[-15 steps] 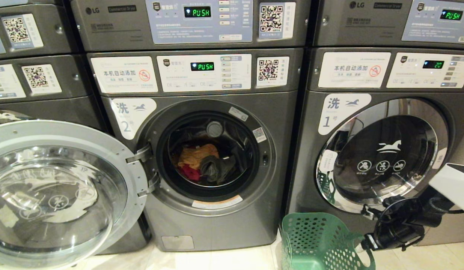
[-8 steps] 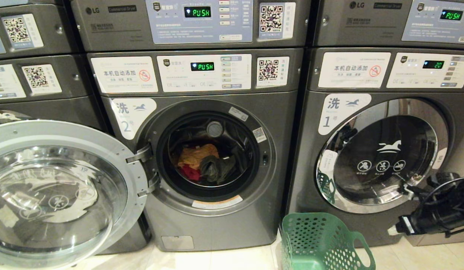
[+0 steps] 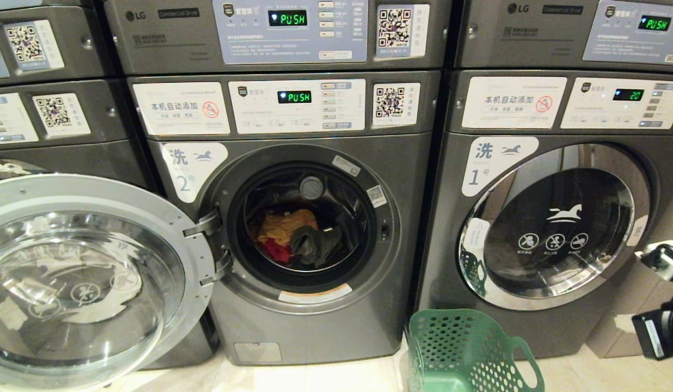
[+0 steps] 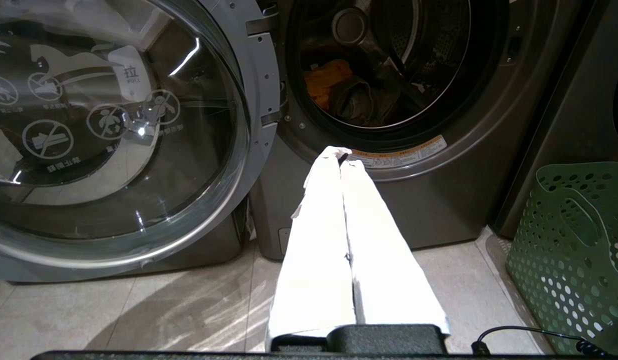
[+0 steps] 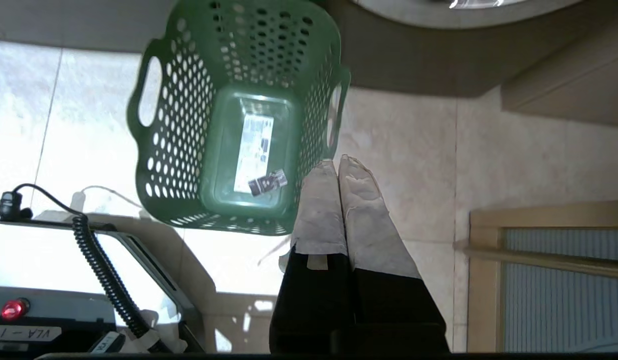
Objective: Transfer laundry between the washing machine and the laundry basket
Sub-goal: Pick a cloth and place it into the basket
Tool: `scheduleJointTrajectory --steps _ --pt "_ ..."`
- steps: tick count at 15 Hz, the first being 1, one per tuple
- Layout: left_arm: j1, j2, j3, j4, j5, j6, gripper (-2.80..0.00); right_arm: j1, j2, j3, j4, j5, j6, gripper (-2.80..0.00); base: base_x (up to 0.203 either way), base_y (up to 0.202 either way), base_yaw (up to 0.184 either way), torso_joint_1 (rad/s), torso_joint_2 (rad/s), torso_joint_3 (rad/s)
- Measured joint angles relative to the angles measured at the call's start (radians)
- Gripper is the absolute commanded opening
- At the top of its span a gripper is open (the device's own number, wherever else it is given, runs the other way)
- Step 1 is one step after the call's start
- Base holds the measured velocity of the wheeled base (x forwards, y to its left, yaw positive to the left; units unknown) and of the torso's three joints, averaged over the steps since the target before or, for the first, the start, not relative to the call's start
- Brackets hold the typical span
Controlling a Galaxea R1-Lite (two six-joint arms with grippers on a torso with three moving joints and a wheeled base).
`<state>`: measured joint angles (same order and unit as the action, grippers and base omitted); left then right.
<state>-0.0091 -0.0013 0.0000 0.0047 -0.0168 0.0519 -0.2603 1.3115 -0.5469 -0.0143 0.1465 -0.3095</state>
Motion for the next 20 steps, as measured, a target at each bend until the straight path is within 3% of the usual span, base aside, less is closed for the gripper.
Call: scheduleJointTrajectory --steps 9,14,17,20 --pt "0.000 0.000 0.000 0.000 0.000 0.000 -2.80 0.156 -0.882 0.471 0.013 -0.091 0.098 -2.80 0.000 0.000 0.000 0.000 0.00 0.000" --pt "0.000 0.000 0.000 0.000 0.000 0.000 -2.80 0.238 -1.206 0.521 0.025 -0.101 0.117 -2.80 0.000 0.000 0.000 0.000 0.00 0.000" --pt "0.000 0.000 0.000 0.000 0.000 -0.001 -2.80 0.249 -1.285 0.542 0.016 -0.129 0.233 -2.80 0.000 0.000 0.000 0.000 0.00 0.000" --pt "0.000 0.000 0.000 0.000 0.000 -0.001 -2.80 0.251 -1.308 0.546 0.011 -0.130 0.242 -2.80 0.000 0.000 0.000 0.000 0.00 0.000"
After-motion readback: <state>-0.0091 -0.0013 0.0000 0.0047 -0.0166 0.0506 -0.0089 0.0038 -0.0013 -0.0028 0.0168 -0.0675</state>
